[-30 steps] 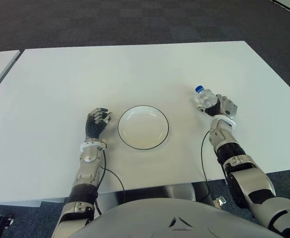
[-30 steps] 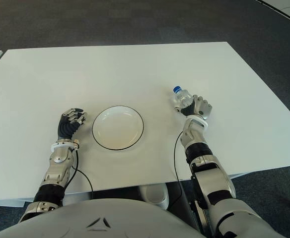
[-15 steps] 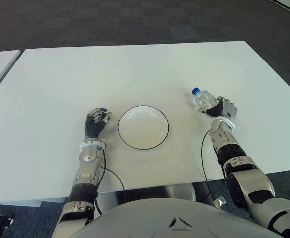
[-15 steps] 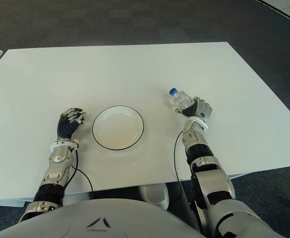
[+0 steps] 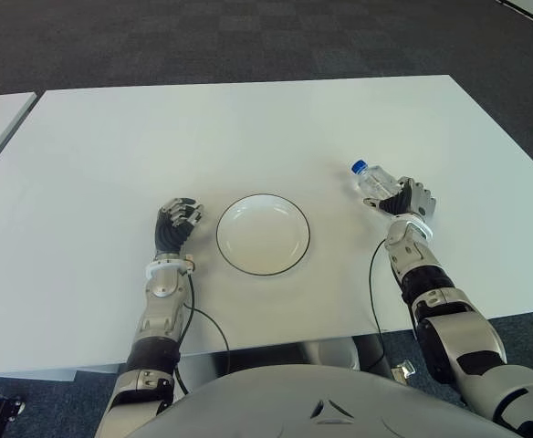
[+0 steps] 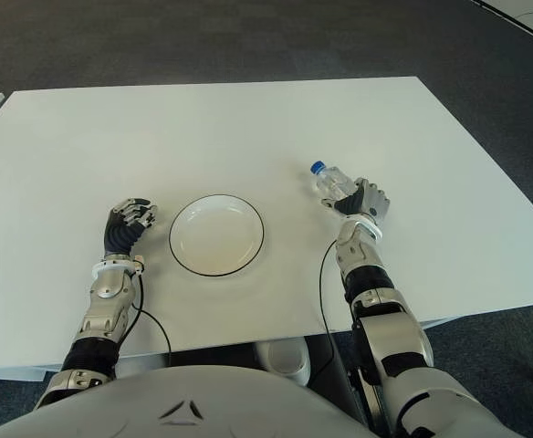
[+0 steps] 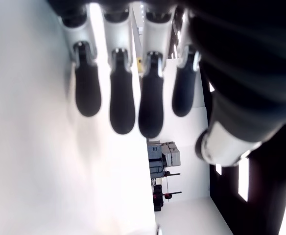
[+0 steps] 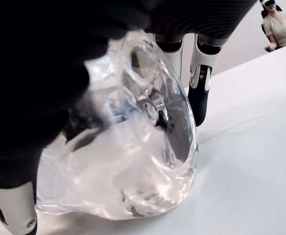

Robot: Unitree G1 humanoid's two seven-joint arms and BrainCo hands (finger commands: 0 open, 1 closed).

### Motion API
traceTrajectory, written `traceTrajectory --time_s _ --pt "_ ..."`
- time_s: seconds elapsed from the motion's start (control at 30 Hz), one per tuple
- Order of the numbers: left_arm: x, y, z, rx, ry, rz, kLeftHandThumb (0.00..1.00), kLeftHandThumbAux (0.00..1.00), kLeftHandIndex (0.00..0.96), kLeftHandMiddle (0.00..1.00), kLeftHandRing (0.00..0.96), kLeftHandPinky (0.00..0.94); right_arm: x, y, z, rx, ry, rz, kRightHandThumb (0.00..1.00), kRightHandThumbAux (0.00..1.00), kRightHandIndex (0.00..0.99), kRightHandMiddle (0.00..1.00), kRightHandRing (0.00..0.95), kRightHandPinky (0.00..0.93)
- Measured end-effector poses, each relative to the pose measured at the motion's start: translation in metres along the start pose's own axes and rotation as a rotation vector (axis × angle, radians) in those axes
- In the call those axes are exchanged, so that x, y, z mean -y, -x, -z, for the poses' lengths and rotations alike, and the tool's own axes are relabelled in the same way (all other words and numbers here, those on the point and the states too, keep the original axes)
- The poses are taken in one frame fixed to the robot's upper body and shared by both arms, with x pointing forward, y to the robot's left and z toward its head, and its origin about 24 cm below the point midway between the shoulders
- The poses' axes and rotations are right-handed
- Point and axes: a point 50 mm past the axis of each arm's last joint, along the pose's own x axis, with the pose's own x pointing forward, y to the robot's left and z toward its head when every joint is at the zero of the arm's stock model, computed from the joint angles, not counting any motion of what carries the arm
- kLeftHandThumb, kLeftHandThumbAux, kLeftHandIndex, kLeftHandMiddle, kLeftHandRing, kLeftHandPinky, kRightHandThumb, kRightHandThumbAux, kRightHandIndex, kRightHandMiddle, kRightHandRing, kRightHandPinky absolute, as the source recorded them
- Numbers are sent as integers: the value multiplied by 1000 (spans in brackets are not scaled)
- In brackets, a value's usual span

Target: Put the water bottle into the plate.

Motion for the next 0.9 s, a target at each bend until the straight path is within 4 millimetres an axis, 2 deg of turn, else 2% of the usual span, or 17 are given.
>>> traceTrajectory --time_s 0.47,0.9 --pt "0 0 0 0 4 -5 707 716 429 564 554 524 -5 19 2 79 -190 50 701 727 438 864 855 860" --pt "-1 -1 -1 3 0 -15 708 716 429 563 557 521 1 38 -3 152 -322 113 703 726 439 844 848 862"
